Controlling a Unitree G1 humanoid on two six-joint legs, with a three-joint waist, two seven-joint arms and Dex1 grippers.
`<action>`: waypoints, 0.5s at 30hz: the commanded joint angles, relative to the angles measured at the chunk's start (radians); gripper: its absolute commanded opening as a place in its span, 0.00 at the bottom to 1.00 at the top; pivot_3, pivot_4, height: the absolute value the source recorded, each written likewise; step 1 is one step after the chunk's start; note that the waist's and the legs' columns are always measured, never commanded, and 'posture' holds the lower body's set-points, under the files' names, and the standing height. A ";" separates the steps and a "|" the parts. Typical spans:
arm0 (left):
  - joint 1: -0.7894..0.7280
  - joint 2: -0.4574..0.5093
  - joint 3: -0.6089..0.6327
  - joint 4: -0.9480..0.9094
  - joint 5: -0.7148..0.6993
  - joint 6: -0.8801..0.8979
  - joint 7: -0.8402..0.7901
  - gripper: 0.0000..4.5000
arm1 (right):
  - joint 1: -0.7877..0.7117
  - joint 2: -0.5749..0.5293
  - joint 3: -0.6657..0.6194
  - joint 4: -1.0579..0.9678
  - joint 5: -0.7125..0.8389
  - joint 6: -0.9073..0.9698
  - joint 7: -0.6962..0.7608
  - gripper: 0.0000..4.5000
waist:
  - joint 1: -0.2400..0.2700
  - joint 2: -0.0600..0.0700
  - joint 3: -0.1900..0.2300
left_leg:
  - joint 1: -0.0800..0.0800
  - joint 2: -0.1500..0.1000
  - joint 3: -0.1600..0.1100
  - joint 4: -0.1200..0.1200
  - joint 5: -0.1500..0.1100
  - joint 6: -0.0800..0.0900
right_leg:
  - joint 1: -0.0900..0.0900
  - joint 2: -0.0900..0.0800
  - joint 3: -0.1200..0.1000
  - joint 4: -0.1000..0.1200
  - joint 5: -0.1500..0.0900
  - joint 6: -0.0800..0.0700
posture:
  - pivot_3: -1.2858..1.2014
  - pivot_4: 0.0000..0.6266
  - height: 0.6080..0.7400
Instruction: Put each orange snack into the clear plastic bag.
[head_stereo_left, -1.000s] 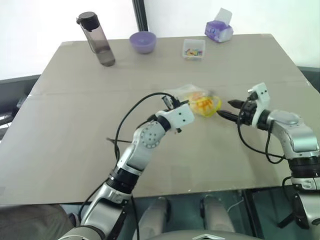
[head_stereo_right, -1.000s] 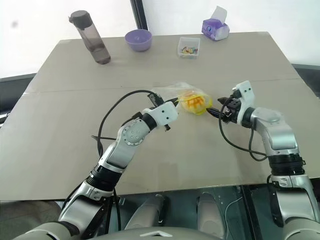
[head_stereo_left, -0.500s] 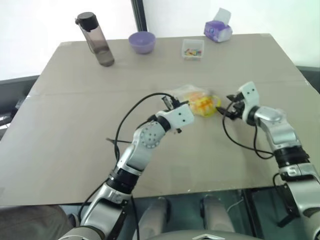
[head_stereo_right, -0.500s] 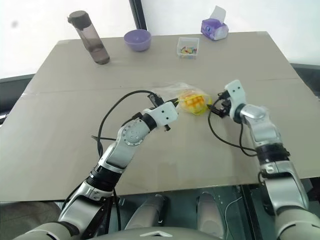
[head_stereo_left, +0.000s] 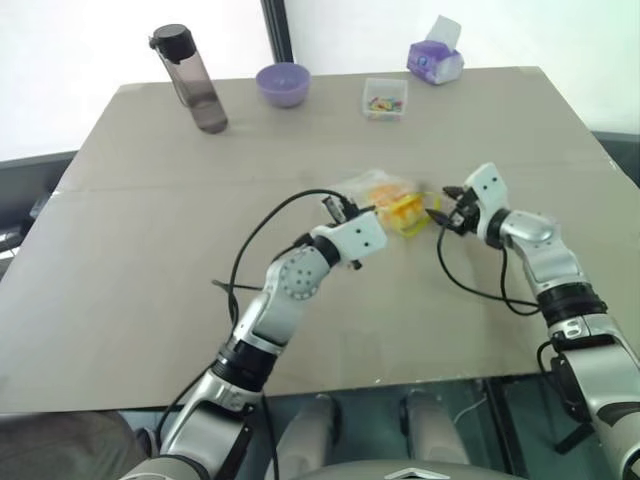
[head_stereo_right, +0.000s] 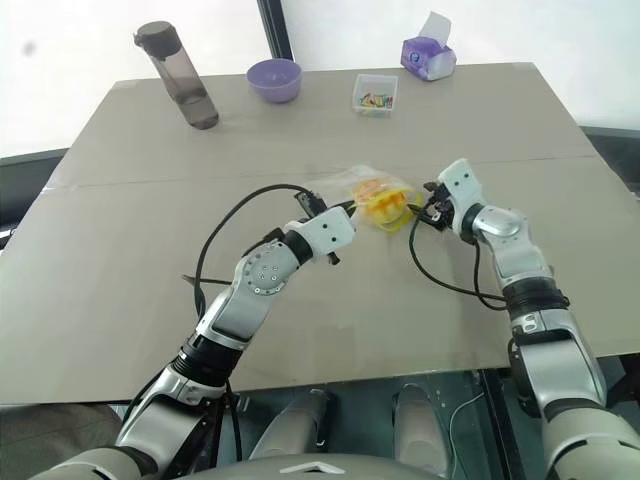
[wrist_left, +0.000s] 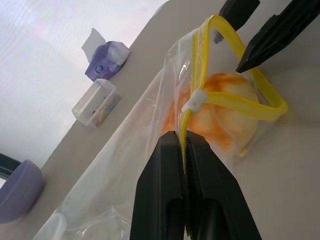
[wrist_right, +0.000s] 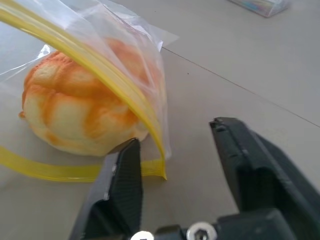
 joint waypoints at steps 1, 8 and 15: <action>-0.002 -0.002 -0.001 -0.051 0.000 -0.006 0.004 0.00 | -0.034 0.000 -0.015 -0.002 0.004 -0.025 -0.002 0.10 | 0.001 0.000 0.000 | 0.000 0.000 0.000 0.000 0.000 0.000 | 0.000 0.000 0.000 0.000 0.000 0.000 | 0.52 0.24 1.00; -0.008 0.002 0.013 -0.048 -0.007 -0.007 0.007 0.00 | -0.035 -0.022 -0.030 -0.005 0.000 -0.024 -0.013 0.01 | 0.001 0.000 0.000 | 0.000 0.000 0.000 0.000 0.000 0.000 | 0.000 0.000 0.000 0.000 0.000 0.000 | 0.52 0.24 1.00; -0.138 0.024 0.126 -0.072 -0.102 0.070 -0.035 0.00 | -0.117 -0.160 -0.046 -0.216 0.031 0.245 0.124 0.01 | 0.001 0.001 0.001 | -0.001 0.000 0.000 0.000 0.000 0.000 | -0.001 0.000 0.000 0.000 0.000 0.000 | 0.52 0.24 1.00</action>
